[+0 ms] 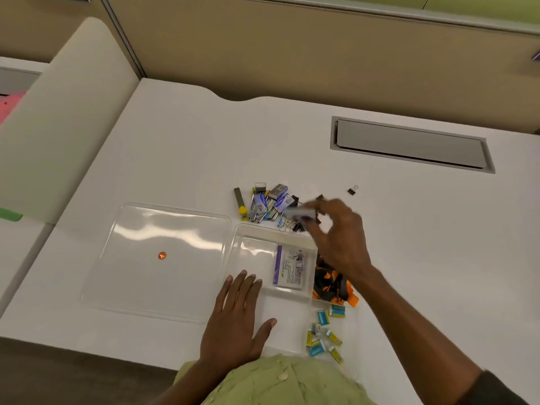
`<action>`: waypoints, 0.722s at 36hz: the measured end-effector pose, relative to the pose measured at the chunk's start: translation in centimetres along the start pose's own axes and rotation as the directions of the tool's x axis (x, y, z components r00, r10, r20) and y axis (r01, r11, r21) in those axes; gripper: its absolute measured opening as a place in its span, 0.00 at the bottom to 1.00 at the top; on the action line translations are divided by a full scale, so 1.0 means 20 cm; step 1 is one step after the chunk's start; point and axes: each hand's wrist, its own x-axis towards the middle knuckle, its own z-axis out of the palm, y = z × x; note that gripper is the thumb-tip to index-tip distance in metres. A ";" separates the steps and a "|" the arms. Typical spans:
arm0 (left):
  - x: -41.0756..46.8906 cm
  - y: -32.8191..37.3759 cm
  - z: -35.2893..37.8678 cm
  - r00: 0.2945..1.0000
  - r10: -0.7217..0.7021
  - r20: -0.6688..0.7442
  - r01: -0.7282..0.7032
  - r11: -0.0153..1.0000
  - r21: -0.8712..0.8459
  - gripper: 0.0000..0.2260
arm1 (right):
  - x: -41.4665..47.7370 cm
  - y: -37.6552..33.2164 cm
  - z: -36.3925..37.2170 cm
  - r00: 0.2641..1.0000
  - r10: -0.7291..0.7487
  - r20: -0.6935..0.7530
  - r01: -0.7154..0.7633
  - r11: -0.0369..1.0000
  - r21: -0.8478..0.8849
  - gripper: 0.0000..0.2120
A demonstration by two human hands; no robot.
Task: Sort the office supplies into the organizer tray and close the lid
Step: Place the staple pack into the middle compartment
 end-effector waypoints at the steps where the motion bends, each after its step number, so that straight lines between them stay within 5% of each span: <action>1: 0.00 0.00 0.00 1.000 0.003 0.005 -0.003 1.000 -0.001 0.35 | -0.07 0.01 0.00 0.998 -0.050 0.029 0.051 0.998 -0.024 0.11; 6: 0.01 0.01 -0.03 0.999 -0.004 0.033 0.004 1.000 0.006 0.34 | -0.31 0.10 0.07 0.933 -0.266 0.241 0.320 0.921 -0.223 0.12; 10: 0.01 0.02 -0.04 0.999 -0.010 0.036 0.009 1.000 0.017 0.34 | -0.38 0.14 0.15 0.927 -0.142 0.348 0.249 0.926 -0.284 0.19; 14: 0.01 0.02 -0.05 0.999 -0.005 0.043 0.004 1.000 0.027 0.34 | -0.42 0.11 0.21 0.883 -0.164 0.439 0.372 0.815 -0.444 0.27; 19: 0.01 0.02 -0.05 0.999 -0.022 0.045 0.020 0.999 0.045 0.35 | -0.49 0.03 0.24 0.915 -0.007 0.404 0.235 0.822 -0.519 0.20; 26: 0.01 0.01 -0.03 0.998 -0.036 0.044 0.035 0.999 0.020 0.35 | -0.39 -0.03 0.31 0.892 0.326 0.315 -0.182 0.894 -0.409 0.29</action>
